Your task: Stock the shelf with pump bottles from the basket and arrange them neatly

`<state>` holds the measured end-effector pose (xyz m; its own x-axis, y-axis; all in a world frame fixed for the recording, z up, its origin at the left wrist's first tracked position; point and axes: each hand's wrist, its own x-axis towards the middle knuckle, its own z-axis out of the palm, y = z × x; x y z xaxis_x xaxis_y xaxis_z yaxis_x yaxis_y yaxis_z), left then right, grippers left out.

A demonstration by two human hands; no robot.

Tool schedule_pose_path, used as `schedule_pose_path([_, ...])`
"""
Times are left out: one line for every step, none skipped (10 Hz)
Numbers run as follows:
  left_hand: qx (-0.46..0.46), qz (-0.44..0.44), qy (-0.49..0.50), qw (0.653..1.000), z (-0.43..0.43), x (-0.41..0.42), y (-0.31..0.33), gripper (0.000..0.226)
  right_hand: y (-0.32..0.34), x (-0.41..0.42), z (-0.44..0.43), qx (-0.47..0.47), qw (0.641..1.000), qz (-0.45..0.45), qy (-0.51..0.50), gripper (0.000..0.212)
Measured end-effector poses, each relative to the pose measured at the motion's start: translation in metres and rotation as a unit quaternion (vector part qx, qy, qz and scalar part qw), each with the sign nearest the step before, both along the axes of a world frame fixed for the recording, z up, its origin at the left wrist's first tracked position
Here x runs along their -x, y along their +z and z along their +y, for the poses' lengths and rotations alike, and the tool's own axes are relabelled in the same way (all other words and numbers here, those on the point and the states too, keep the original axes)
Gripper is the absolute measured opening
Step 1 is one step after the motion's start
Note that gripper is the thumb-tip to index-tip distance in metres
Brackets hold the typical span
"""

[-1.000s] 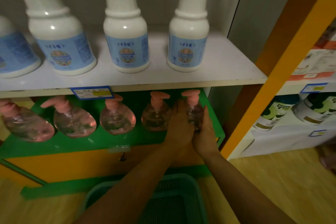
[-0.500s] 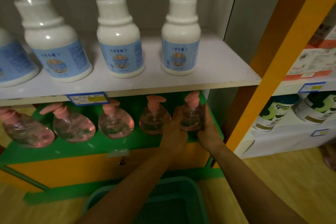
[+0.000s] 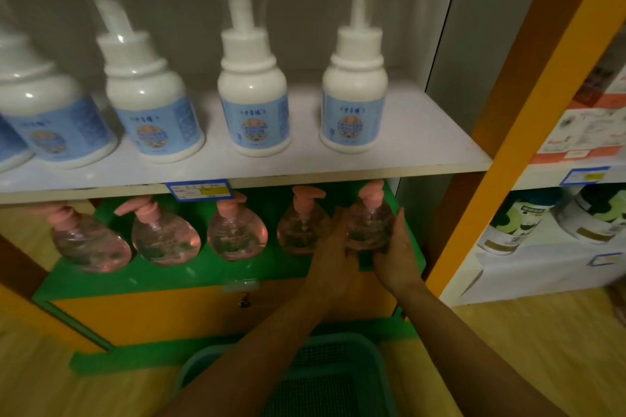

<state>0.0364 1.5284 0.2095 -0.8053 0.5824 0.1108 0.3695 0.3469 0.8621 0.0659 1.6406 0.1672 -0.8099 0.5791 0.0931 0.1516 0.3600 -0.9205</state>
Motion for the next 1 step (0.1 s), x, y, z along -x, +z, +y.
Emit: schedule_pose_path([-0.062, 0.042, 0.030, 0.997, -0.0306, -0.0063, 0.0106, 0.045, 0.0135, 0.0007, -0.0110, -0.018, 0.999, 0.014, -0.036, 0.041])
